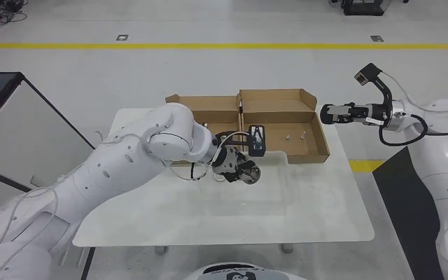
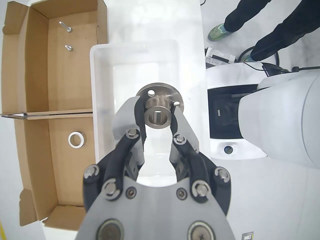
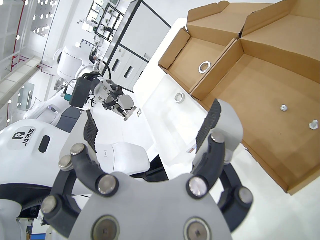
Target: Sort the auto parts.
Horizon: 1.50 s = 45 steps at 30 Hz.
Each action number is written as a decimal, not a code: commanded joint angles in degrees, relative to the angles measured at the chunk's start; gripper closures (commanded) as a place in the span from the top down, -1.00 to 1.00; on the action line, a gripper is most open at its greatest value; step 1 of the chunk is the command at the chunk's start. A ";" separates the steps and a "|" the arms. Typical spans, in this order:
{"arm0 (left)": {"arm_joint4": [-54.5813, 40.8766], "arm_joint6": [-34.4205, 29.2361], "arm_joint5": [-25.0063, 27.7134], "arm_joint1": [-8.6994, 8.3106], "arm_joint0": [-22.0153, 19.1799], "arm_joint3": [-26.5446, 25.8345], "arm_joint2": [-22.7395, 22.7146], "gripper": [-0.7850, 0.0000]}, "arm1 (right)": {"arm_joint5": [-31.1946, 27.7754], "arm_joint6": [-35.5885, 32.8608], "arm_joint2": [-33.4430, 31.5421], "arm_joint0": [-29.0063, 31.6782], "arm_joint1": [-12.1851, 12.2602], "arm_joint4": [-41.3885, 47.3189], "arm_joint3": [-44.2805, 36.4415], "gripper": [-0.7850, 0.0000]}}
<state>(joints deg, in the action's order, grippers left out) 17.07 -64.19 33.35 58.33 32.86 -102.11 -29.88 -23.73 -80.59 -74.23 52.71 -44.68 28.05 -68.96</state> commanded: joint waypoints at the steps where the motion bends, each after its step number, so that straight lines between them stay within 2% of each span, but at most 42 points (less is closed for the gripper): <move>1: -0.74 2.98 0.08 -0.15 1.40 1.49 -0.61 -1.00 | 0.00 0.00 0.00 0.00 0.00 0.00 0.00 1.00; 10: -3.94 9.03 4.49 -2.67 7.80 3.38 -6.97 -1.00 | 0.00 0.00 0.00 0.00 0.00 0.00 0.00 1.00; 19: -11.70 15.26 16.75 -5.71 15.95 4.64 -14.76 -1.00 | 0.00 0.00 0.00 0.00 0.00 0.00 0.00 1.00; 26: -16.58 19.16 24.50 -7.28 20.02 4.92 -19.43 -1.00 | 0.00 0.00 0.00 0.00 0.00 0.00 0.00 1.00; 37: -31.06 21.28 24.65 -8.40 23.00 1.18 -24.08 -1.00 | 0.00 0.00 0.00 0.00 0.00 0.00 0.00 1.00; 45: -43.99 17.90 24.65 -7.56 25.85 -3.01 -28.72 -1.00 | 0.00 0.00 0.00 0.00 0.00 0.00 0.00 1.00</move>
<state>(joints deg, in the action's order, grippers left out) -25.33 -46.29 58.00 50.60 58.27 -104.57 -58.14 -23.73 -80.59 -74.23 52.71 -44.68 28.05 -68.96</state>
